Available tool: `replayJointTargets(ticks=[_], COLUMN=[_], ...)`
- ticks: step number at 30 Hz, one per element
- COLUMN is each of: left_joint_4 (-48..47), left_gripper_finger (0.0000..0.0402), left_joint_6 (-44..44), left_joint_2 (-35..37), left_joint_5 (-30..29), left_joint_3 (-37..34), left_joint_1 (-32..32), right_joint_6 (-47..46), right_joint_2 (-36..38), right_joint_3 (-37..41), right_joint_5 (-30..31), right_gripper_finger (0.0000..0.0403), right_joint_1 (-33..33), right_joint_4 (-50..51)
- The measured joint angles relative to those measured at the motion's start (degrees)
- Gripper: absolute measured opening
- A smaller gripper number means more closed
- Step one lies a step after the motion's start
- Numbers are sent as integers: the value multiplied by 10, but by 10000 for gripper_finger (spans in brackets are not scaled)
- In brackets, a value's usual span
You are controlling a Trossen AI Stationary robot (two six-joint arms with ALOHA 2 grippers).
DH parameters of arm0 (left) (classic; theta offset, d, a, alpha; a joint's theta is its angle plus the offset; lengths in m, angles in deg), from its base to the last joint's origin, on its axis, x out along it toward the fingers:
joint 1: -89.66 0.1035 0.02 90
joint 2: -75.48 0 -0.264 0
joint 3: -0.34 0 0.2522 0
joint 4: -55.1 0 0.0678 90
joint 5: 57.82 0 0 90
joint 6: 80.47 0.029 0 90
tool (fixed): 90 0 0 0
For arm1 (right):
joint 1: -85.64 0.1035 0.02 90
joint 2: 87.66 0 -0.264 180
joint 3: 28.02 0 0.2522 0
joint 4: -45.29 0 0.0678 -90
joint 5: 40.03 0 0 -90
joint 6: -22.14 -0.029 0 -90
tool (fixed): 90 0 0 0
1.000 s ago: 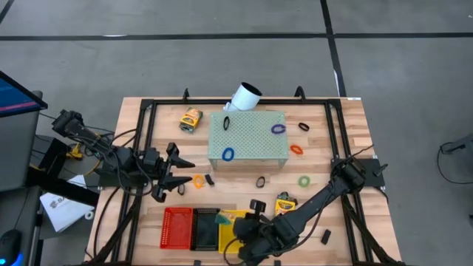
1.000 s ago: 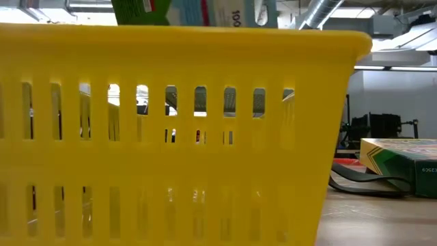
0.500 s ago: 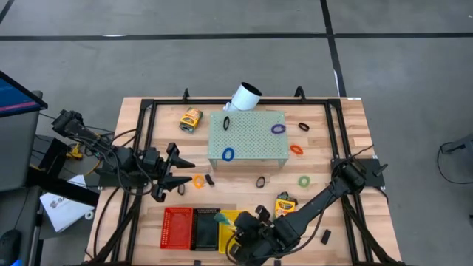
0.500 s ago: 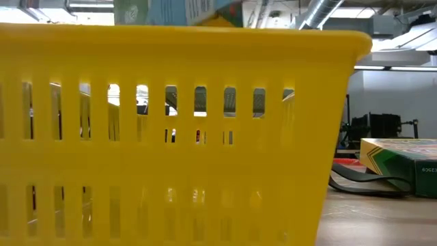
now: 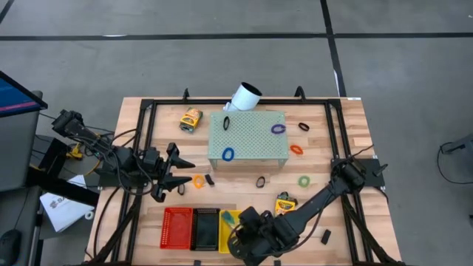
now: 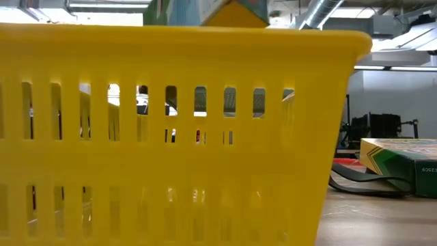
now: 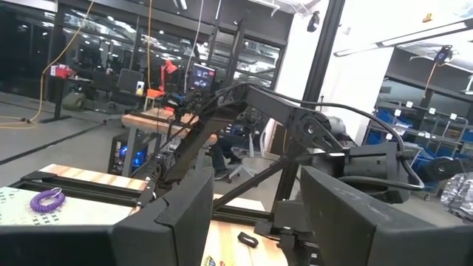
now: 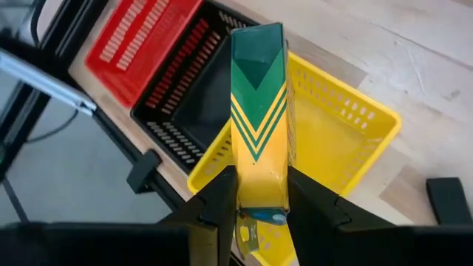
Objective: Pick & Place Office Desk Supplies
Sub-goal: Put the yellow crayon box into the yellow bin
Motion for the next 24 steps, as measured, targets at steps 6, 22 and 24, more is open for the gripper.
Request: replayJointTargets(ticks=[6, 22, 24], left_joint_4=[0, -12, -12], left_gripper_finger=[198, 198, 198], left_joint_6=[0, 0, 0], left_joint_2=[0, 0, 0], left_joint_5=[5, 16, 16], left_joint_3=[0, 0, 0], left_joint_1=[0, 0, 0], right_joint_6=[-22, -63, -58], right_joint_2=[0, -54, -54], right_joint_3=[0, 2, 2], right_joint_5=[-14, -60, -59], right_gripper_finger=[98, 99, 106], right_joint_1=[-13, -20, -20], right_joint_4=[0, -61, -68])
